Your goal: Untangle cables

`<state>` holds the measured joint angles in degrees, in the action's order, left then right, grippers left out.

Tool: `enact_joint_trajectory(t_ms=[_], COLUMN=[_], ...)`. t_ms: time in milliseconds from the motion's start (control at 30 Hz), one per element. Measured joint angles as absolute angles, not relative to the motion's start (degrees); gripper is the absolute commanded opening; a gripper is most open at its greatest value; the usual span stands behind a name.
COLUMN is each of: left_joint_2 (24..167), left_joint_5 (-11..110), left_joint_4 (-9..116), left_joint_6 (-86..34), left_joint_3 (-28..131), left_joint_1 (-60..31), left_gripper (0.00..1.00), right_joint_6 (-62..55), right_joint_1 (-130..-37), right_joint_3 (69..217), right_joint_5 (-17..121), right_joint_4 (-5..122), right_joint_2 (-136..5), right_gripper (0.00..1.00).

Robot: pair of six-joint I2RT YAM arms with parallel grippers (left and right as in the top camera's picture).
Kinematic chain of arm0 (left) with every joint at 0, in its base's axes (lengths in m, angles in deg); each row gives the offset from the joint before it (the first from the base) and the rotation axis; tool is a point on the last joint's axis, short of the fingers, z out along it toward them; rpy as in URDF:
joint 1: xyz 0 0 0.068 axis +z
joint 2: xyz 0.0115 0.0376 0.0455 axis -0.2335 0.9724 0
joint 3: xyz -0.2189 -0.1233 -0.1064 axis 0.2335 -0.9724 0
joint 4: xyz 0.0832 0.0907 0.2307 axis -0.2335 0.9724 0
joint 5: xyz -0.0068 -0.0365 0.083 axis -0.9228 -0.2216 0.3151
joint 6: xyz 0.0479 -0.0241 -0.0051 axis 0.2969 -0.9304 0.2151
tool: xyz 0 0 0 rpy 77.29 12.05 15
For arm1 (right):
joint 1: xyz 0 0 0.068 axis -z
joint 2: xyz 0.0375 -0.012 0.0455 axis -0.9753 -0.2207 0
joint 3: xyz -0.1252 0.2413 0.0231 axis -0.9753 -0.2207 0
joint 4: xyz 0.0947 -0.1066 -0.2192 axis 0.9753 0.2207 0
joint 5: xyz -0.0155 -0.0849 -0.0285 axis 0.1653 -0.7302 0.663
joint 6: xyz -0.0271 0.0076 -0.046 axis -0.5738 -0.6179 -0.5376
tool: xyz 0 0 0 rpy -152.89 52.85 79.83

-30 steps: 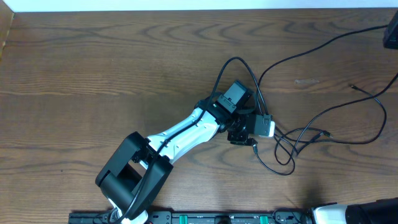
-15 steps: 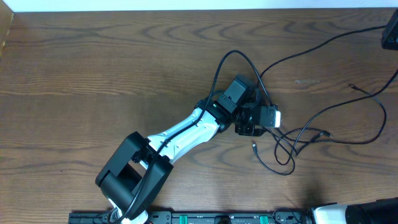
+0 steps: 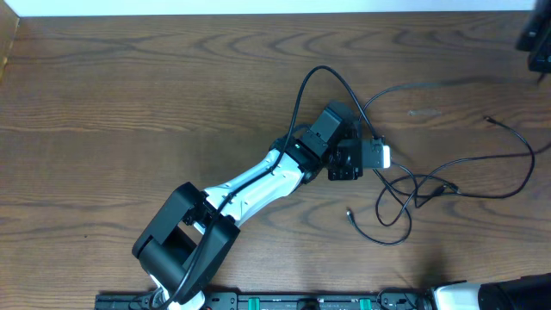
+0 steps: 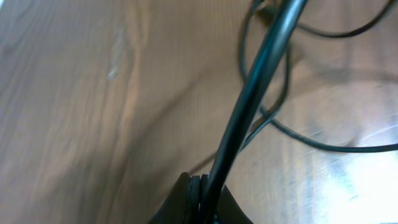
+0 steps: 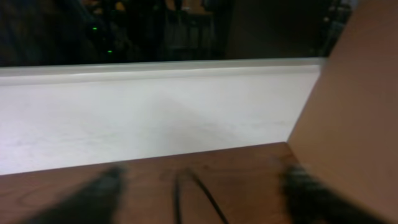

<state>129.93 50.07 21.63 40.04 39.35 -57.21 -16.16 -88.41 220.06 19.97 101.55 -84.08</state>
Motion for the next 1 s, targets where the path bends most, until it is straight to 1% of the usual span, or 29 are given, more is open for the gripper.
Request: enact_joint_trajectory(t_ms=[133, 267, 433, 667, 767, 867, 1000], left_joint_2=[129.82, 127.72, 118.22, 104.05, 97.91, 93.08, 91.51], left_joint_5=[54.57, 56.39, 57.61, 57.33, 52.36, 43.18, 34.24], left_joint_4=[21.78, 22.02, 22.51, 22.59, 22.57, 21.50, 20.43], left_joint_6=[40.02, 39.82, 39.56, 39.58, 39.58, 39.56, 39.10], left_joint_3=[39.35, 39.33, 39.33, 39.37, 39.79, 40.51, 41.56], left_joint_1=[-56.22, -53.01, -45.14, -34.76, -33.99, -34.98, -37.75], left_gripper=[0.07, 0.07, 0.07, 0.07, 0.07, 0.07, 0.07], right_joint_6=[-16.14, -15.28, -13.45, -12.77, -12.57, -12.55, -12.55], right_joint_1=[-85.89, -81.41, -75.97, -74.85, -74.85, -74.85, -74.85], right_joint_3=[219.76, 217.11, 209.16, 201.79, 200.06, 199.32, 199.28], right_joint_5=[18.72, 18.28, 19.64, 23.60, 25.08, 26.83, 28.23], right_joint_4=[101.70, 103.41, 105.09, 104.63, 104.59, 104.57, 104.61], right_joint_2=[-84.06, -83.95, -84.12, -84.19, -84.21, -84.21, -84.21], right_gripper=[0.99, 0.99, 0.99, 0.99, 0.99, 0.99, 0.99])
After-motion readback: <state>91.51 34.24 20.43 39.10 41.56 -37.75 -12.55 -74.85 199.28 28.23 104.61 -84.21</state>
